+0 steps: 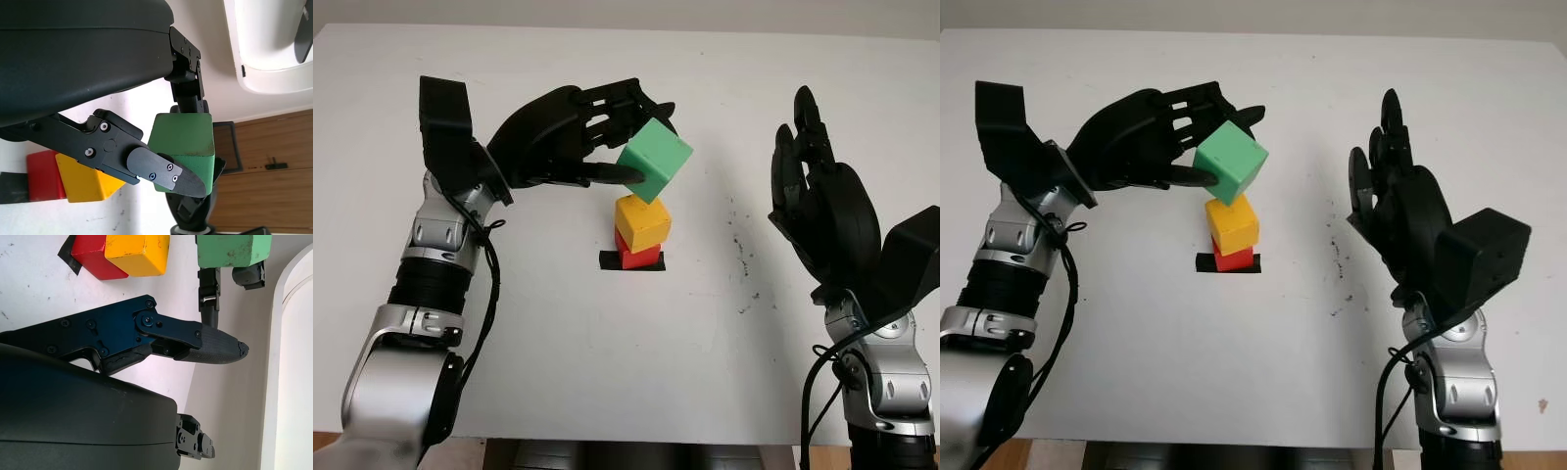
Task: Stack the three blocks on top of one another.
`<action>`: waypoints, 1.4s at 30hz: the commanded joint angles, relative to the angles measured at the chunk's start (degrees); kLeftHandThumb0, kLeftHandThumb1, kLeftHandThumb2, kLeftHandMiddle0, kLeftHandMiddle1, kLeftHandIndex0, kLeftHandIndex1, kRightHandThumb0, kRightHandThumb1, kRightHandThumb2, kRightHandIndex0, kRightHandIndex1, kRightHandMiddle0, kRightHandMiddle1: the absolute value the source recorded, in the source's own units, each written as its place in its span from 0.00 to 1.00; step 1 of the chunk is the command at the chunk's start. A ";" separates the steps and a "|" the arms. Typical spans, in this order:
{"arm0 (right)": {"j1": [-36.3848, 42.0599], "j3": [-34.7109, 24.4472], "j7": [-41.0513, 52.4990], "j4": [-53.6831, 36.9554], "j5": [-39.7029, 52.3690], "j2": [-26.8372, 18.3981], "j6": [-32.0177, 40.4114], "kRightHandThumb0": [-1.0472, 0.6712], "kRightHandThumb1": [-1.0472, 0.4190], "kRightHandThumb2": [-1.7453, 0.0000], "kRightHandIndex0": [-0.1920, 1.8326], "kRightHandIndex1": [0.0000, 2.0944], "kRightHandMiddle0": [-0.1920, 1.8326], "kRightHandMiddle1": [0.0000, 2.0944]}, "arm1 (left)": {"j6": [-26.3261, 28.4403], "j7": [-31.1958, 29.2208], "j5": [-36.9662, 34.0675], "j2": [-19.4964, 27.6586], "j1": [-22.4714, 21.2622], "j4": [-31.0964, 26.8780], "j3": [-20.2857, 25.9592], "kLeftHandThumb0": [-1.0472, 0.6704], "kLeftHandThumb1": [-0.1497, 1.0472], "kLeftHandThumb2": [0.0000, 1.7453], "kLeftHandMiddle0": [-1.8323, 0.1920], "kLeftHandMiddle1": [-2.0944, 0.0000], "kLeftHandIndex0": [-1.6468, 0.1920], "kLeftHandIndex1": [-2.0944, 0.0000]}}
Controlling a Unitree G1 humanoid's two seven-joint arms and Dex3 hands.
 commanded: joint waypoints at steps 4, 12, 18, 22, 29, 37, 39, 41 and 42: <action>0.65 -0.62 -0.06 -0.26 0.28 0.13 -0.57 0.20 0.00 0.64 0.00 0.00 0.00 0.00 | -0.34 -0.50 0.00 -0.99 -0.09 1.52 0.10 0.28 1.00 0.11 0.87 0.98 0.68 0.28; 0.84 -0.77 0.09 -0.31 0.84 0.17 -0.66 0.21 0.00 0.64 0.00 0.00 0.00 0.00 | -2.29 -0.54 2.95 -0.78 0.06 4.27 -1.06 0.30 1.00 0.11 0.88 0.98 0.71 0.25; 0.93 -0.83 0.09 -0.45 1.02 0.22 -0.49 0.21 0.00 0.64 0.00 0.00 0.00 0.00 | -1.97 -0.24 3.47 -1.20 -0.06 5.97 -1.06 0.30 1.00 0.10 0.88 0.97 0.71 0.25; 1.06 -0.85 -0.48 -0.62 0.63 0.35 -0.59 0.22 0.00 0.65 0.00 0.00 0.00 0.00 | -2.75 -0.76 3.49 -1.54 -0.18 7.75 -0.95 0.30 1.00 0.10 0.88 0.97 0.71 0.25; 1.15 -1.11 -0.67 -0.70 1.21 0.67 -0.18 0.22 0.00 0.65 0.00 0.00 0.00 0.00 | -1.27 -1.07 3.19 -2.68 0.25 8.51 -0.99 0.31 1.00 0.09 0.87 0.97 0.70 0.26; 1.21 -1.17 -0.47 -0.65 0.97 0.50 -0.28 0.21 0.00 0.66 0.00 0.00 0.00 0.00 | 2.36 -0.75 2.79 -3.40 0.36 7.60 -0.57 0.30 1.00 0.06 0.86 0.97 0.66 0.29; 1.21 -1.12 -0.74 -0.74 0.78 0.58 -0.13 0.22 0.00 0.66 0.00 0.00 0.00 0.00 | 2.78 -0.82 2.83 -3.38 0.24 7.61 -0.52 0.30 1.00 0.06 0.86 0.97 0.66 0.29; 1.20 -1.03 -0.81 -0.68 0.62 0.53 -0.30 0.22 0.00 0.66 0.00 0.00 0.00 0.00 | 2.75 -1.17 2.79 -3.34 0.06 7.93 -0.46 0.29 1.00 0.06 0.86 0.97 0.66 0.29; 1.21 -0.95 -0.83 -0.64 0.43 0.45 -0.43 0.22 0.00 0.66 0.00 0.00 0.00 0.00 | 3.00 -1.43 2.61 -3.35 -0.04 8.10 -0.38 0.29 1.00 0.07 0.86 0.98 0.66 0.29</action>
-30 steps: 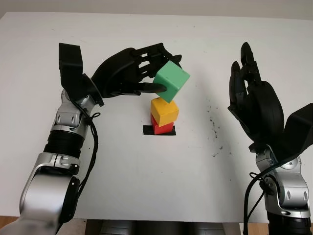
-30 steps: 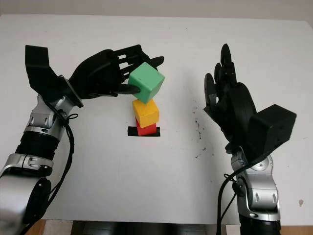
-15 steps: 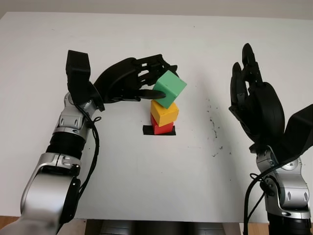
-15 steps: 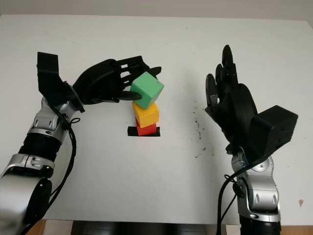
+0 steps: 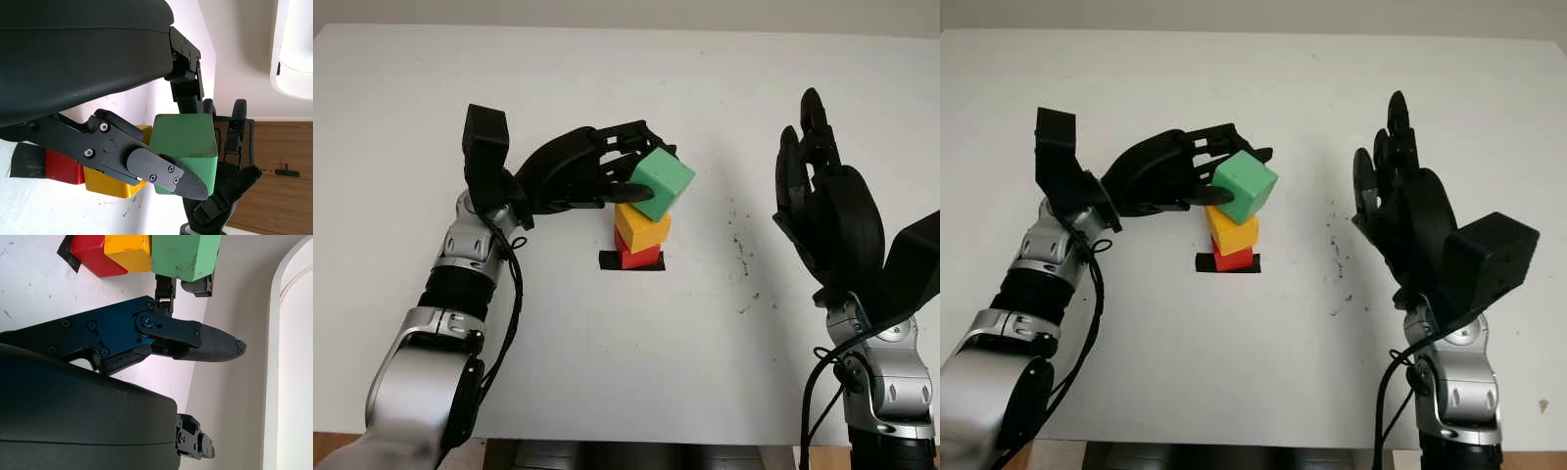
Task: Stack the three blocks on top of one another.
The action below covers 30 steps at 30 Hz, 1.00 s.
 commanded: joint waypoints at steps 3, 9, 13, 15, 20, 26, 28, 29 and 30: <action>0.63 -0.20 -0.08 -0.65 -0.26 0.01 -0.56 0.21 0.00 0.66 0.00 0.00 0.00 0.00 | 0.82 -0.84 -0.85 0.07 -0.16 -0.09 0.55 0.29 1.00 0.07 0.87 0.98 0.66 0.29; 0.72 -0.35 -0.14 -0.97 0.06 0.15 -0.18 0.22 0.00 0.66 0.00 0.00 0.00 0.00 | 1.12 -1.25 -1.02 0.18 -0.03 -0.46 0.58 0.30 1.00 0.07 0.87 0.97 0.66 0.30; 0.86 -0.49 0.01 -0.94 0.19 0.03 -0.25 0.20 0.00 0.67 0.00 0.00 0.00 0.00 | 0.63 -1.11 -0.51 0.66 -0.07 -0.59 0.43 0.30 1.00 0.07 0.87 0.98 0.67 0.29; 0.82 -0.52 0.05 -0.83 0.24 0.01 -0.34 0.20 0.00 0.67 0.00 0.00 0.00 0.00 | 0.71 -1.07 -0.51 0.88 -0.17 -0.51 0.52 0.31 1.00 0.08 0.88 0.98 0.68 0.29; 0.60 -0.47 0.10 -0.77 0.19 -0.06 -0.14 0.20 0.00 0.66 0.00 0.00 0.00 0.00 | 0.82 -1.61 -0.59 1.63 -0.50 -0.24 0.58 0.30 1.00 0.09 0.88 0.98 0.69 0.28; 0.84 -0.66 0.39 -0.59 0.34 -0.26 -0.31 0.21 0.00 0.66 0.00 0.00 0.00 0.00 | 0.60 -1.28 -0.41 2.06 -0.52 0.01 0.75 0.31 1.00 0.07 0.88 0.97 0.68 0.32; 0.93 -0.80 0.57 -0.49 0.58 -0.15 -0.60 0.21 0.00 0.66 0.00 0.00 0.00 0.00 | -0.13 -0.64 0.25 2.26 -0.33 -0.13 0.65 0.32 1.00 0.05 0.87 0.97 0.67 0.35; 0.93 -0.82 0.56 -0.53 0.60 -0.11 -0.58 0.21 0.00 0.66 0.00 0.00 0.00 0.00 | -0.21 -0.43 0.38 2.28 -0.28 -0.14 0.69 0.32 1.00 0.05 0.87 0.97 0.66 0.36; 0.94 -0.82 0.56 -0.62 0.58 -0.12 -0.48 0.22 0.00 0.66 0.00 0.00 0.00 0.00 | -0.40 -0.14 0.58 2.31 -0.21 -0.20 0.71 0.32 1.00 0.04 0.87 0.97 0.66 0.37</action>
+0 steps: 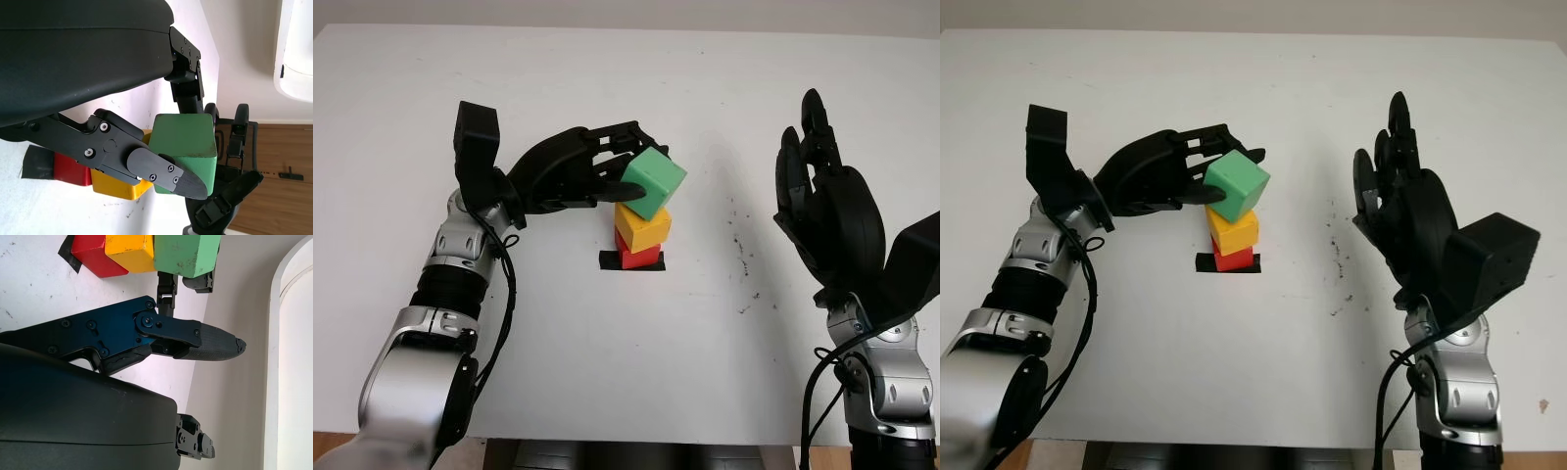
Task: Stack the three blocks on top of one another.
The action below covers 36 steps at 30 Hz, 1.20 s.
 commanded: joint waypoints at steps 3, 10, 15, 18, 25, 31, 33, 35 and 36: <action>0.85 -0.46 0.01 -0.66 0.01 -0.19 -0.50 0.22 0.00 0.67 0.00 0.00 0.00 0.00 | -0.16 0.99 0.32 0.88 -0.09 -0.27 0.62 0.32 0.98 0.03 0.86 0.97 0.65 0.39; 0.99 -0.21 -0.19 -1.02 -0.77 -0.35 -0.35 0.23 0.00 0.68 0.00 0.00 0.00 0.00 | 1.17 0.41 -0.37 1.11 -0.09 0.15 1.06 0.32 0.95 0.03 0.85 0.97 0.64 0.40; 0.85 -0.26 -0.23 -1.08 -0.66 -0.29 -0.04 0.23 0.00 0.68 0.00 0.00 0.00 0.00 | 1.68 -0.65 -0.80 1.09 -0.20 0.60 1.19 0.31 0.93 0.03 0.85 0.98 0.63 0.42; 0.86 -0.40 -0.17 -1.07 -0.43 -0.31 0.21 0.23 0.00 0.69 0.00 0.00 0.00 0.00 | 3.21 -1.10 -1.79 0.90 -0.31 0.55 1.59 0.30 0.93 0.03 0.86 0.98 0.63 0.42; 0.75 -0.41 -0.49 -1.34 -0.17 -0.11 0.87 0.26 0.00 0.69 0.00 0.00 0.00 0.00 | 5.04 -1.71 -2.35 1.59 0.20 -1.09 1.42 0.27 0.97 0.03 0.85 0.97 0.64 0.33; 0.80 -0.31 -0.66 -1.45 -0.36 -0.12 0.79 0.27 0.00 0.69 0.00 0.00 0.00 0.00 | 5.21 -2.45 -2.59 1.79 1.09 -3.25 1.36 0.30 0.97 0.03 0.85 0.98 0.68 0.34; 0.88 -0.30 -0.68 -1.59 -0.36 -0.13 0.87 0.26 0.00 0.69 0.00 0.00 0.00 0.00 | 5.26 -2.28 -2.44 1.93 1.40 -3.97 1.30 0.29 0.96 0.03 0.85 0.98 0.68 0.34; 0.86 -0.27 -0.74 -1.51 -0.45 -0.11 0.76 0.26 0.00 0.69 0.00 0.00 0.00 0.00 | 5.54 -2.22 -2.48 2.07 1.65 -4.49 1.31 0.29 0.95 0.03 0.85 0.97 0.68 0.35; 0.84 -0.29 -0.73 -1.50 -0.36 -0.07 0.77 0.26 0.00 0.69 0.00 0.00 0.00 0.00 | 5.52 -2.32 -2.52 2.13 1.75 -4.65 1.32 0.29 0.95 0.03 0.85 0.97 0.68 0.36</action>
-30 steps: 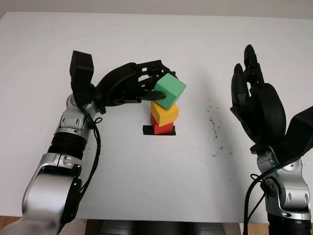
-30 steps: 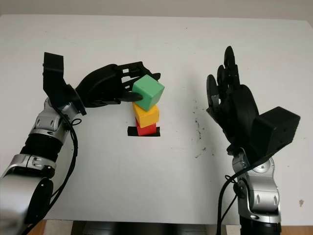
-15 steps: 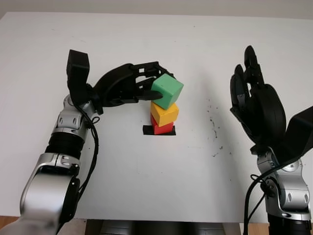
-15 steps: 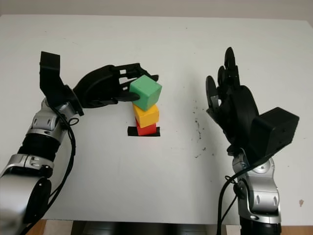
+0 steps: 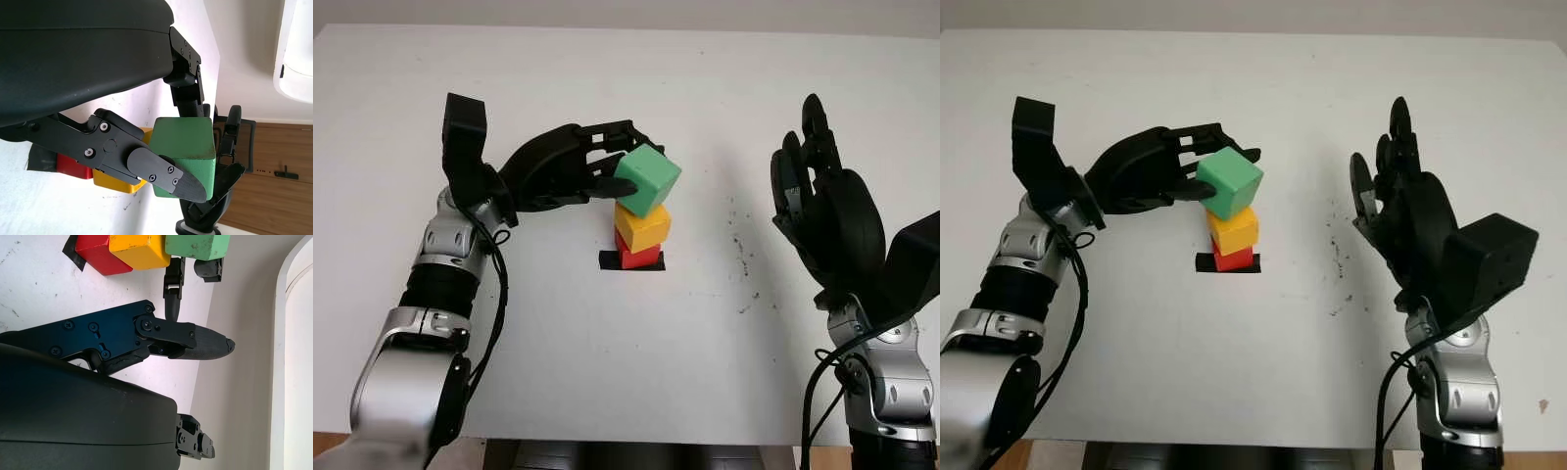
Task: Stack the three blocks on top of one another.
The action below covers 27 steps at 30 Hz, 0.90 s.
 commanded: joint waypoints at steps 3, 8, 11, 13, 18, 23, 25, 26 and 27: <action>0.52 -0.27 -0.17 -1.42 0.01 -0.04 -0.16 0.27 0.00 0.69 0.00 0.00 0.00 0.00 | -0.49 -1.02 -0.66 0.59 0.91 -1.10 0.41 0.28 0.94 0.03 0.85 0.97 0.68 0.37; 0.59 -0.30 -0.06 -1.42 0.29 -0.04 -0.25 0.27 0.00 0.69 0.00 0.00 0.00 0.00 | -1.70 -1.88 -0.52 0.64 0.94 -0.68 0.33 0.25 0.94 0.03 0.86 0.98 0.67 0.42; 0.56 -0.33 -0.12 -1.37 0.40 -0.01 -0.23 0.27 0.00 0.69 0.00 0.00 0.00 0.00 | -2.45 -2.25 -0.43 0.60 0.93 -0.38 0.31 0.24 0.95 0.03 0.87 0.98 0.65 0.49; 0.46 -0.32 -0.35 -1.34 0.35 0.09 -0.22 0.27 0.00 0.69 0.00 0.00 0.00 0.00 | -3.46 -2.42 -0.22 0.57 0.90 -0.01 0.25 0.23 0.95 0.03 0.88 0.98 0.64 0.54; 0.36 -0.40 -0.72 -1.35 0.68 0.29 -0.01 0.27 0.00 0.69 0.00 0.00 0.00 0.00 | -4.47 -2.10 0.13 0.60 0.92 0.19 0.01 0.20 0.95 0.03 0.88 0.97 0.64 0.67; 0.40 -0.44 -0.56 -1.39 1.00 0.31 -0.15 0.27 0.00 0.69 0.00 0.00 0.00 0.00 | -5.26 -1.64 0.85 0.76 0.94 0.04 -0.43 0.20 0.94 0.03 0.90 0.98 0.65 0.81; 0.45 -0.41 -0.53 -1.39 0.95 0.21 -0.25 0.27 0.00 0.69 0.00 0.00 0.00 0.00 | -5.59 -1.38 1.07 0.77 0.97 -0.01 -0.51 0.20 0.94 0.03 0.91 0.98 0.67 0.83; 0.47 -0.37 -0.40 -1.37 0.93 0.09 -0.37 0.27 0.00 0.69 0.00 0.00 0.00 0.00 | -5.82 -1.43 1.10 0.74 0.94 0.07 -0.49 0.20 0.94 0.03 0.91 0.98 0.68 0.85; 0.48 -0.33 -0.38 -1.37 0.85 0.04 -0.44 0.27 0.00 0.69 0.00 0.00 0.00 0.00 | -5.92 -1.42 1.14 0.74 0.91 0.11 -0.50 0.21 0.94 0.03 0.92 0.98 0.68 0.85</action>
